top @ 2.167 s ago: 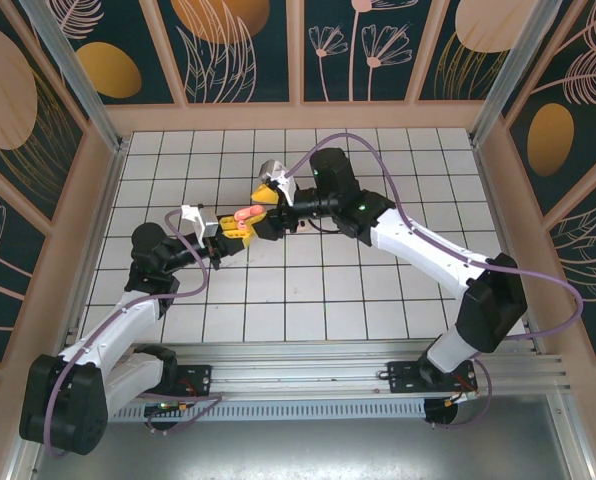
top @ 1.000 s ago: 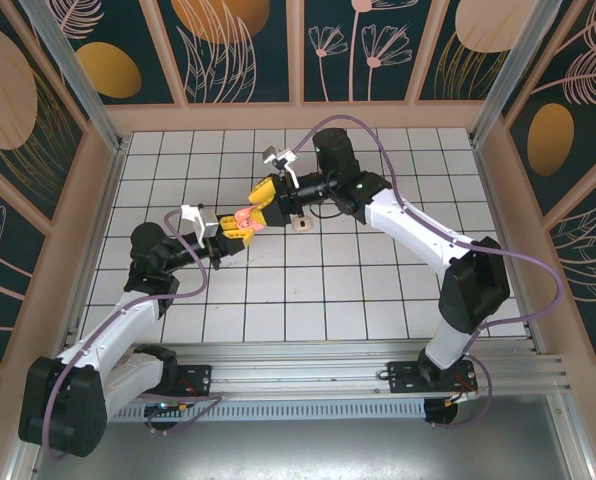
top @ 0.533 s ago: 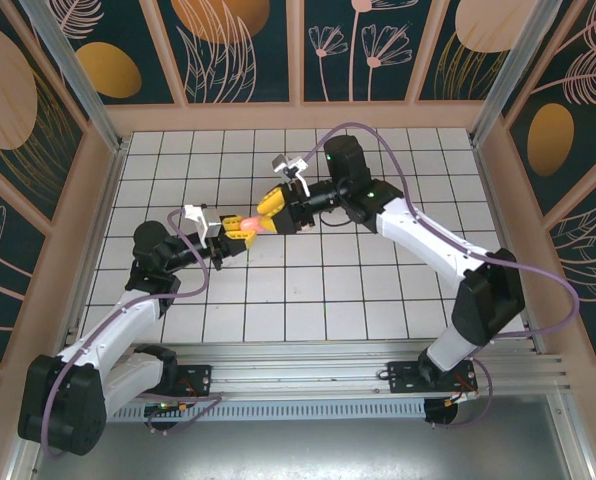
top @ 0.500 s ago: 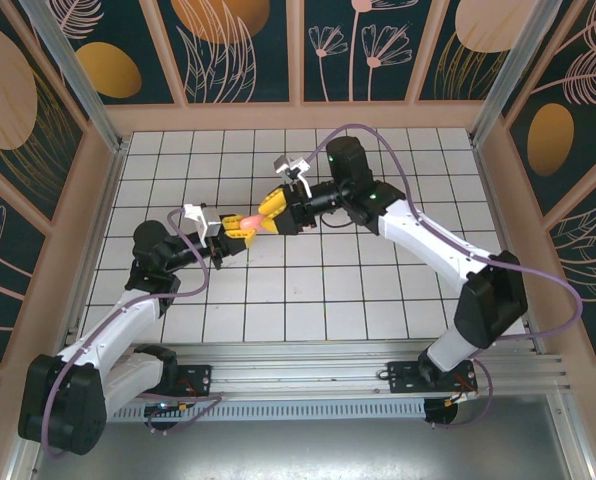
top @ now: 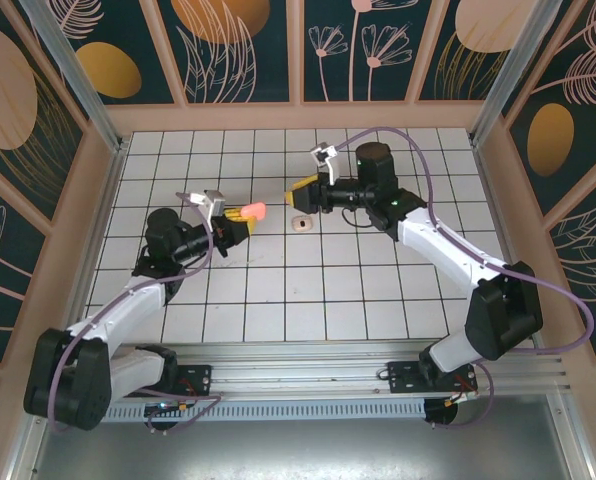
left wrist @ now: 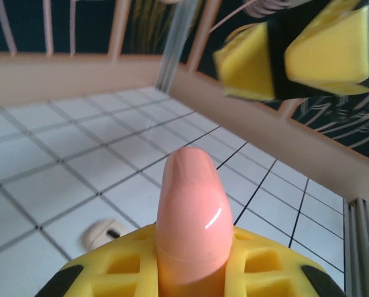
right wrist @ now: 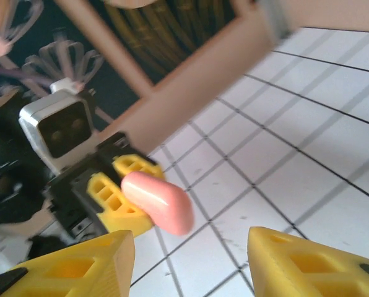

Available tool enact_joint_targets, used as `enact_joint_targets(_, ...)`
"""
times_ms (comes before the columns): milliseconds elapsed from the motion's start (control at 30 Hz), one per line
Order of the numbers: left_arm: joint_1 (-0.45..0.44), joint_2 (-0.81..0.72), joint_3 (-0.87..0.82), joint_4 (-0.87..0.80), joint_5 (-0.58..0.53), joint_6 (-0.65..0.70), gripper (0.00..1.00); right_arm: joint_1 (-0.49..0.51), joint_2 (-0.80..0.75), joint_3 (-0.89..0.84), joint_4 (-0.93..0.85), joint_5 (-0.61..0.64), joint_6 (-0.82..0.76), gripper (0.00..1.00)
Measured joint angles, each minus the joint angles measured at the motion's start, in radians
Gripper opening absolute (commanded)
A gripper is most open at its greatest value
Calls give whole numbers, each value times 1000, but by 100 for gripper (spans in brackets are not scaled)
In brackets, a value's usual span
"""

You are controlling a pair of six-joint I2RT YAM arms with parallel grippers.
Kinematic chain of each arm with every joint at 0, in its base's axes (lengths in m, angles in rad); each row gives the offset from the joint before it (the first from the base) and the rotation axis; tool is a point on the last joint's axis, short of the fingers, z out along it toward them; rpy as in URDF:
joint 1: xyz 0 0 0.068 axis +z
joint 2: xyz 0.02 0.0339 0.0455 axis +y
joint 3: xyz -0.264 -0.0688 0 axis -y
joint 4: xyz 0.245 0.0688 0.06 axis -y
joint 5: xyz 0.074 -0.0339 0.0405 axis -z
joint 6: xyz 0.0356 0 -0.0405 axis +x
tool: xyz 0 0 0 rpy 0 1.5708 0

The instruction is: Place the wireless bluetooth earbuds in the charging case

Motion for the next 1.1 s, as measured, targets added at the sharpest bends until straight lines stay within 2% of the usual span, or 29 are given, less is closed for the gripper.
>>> enact_joint_targets(133,0,102,5,-63,-87,-135,6,-27,0,-20,-33,140,53,52)
enact_joint_targets(300,0,255,109,-224,-154,-190,8,-27,0,-25,-72,214,76,51)
enact_joint_targets(533,0,483,325,-379,-159,-198,8,-27,5,-27,-80,222,85,51)
enact_joint_targets(933,-28,699,412,-430,-151,-240,11,-27,64,-27,-86,220,84,51)
enact_joint_targets(1100,-40,743,440,-419,-124,-257,15,-27,69,-27,-87,218,84,52)
